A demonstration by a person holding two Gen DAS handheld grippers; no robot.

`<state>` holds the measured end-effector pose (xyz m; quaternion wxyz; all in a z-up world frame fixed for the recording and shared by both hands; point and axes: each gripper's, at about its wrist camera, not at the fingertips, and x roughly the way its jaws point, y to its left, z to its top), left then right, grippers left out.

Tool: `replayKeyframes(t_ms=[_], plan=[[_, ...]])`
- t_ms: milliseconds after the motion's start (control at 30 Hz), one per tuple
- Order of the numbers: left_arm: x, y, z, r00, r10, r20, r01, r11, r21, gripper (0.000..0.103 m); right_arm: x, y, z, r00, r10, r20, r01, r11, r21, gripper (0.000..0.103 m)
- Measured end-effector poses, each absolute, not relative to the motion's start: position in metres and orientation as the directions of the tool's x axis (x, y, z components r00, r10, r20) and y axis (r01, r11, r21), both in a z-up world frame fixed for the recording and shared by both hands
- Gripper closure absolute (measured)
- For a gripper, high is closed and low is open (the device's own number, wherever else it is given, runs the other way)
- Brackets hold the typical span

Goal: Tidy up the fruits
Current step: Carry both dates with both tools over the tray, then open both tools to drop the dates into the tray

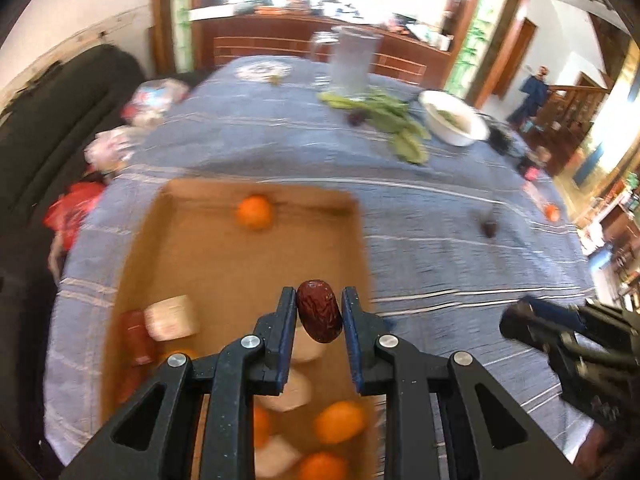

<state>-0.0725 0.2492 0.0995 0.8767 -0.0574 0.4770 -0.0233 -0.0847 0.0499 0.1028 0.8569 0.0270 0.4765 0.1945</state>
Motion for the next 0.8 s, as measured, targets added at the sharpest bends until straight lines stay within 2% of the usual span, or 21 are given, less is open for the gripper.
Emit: replayKeyframes(t_ms=[267, 600, 800], plan=[[-0.089, 0.307, 0.093, 0.533, -0.016, -0.846, -0.118, 0.989, -0.094, 0.081, -0.121, 0.146, 0.090, 0.350, 0.460, -0.816, -0.488, 0.833, 0.261, 0.074], [-0.099, 0.334, 0.077, 0.495, 0.000, -0.869, -0.169, 0.981, -0.096, 0.081, -0.136, 0.194, 0.066, 0.239, 0.507, -0.828, -0.550, 0.773, 0.315, 0.073], [-0.098, 0.334, 0.078, 0.489, 0.010, -0.872, -0.171, 0.982, -0.085, 0.080, -0.137, 0.211, 0.048, 0.197, 0.479, -0.855, -0.569, 0.766, 0.298, 0.073]])
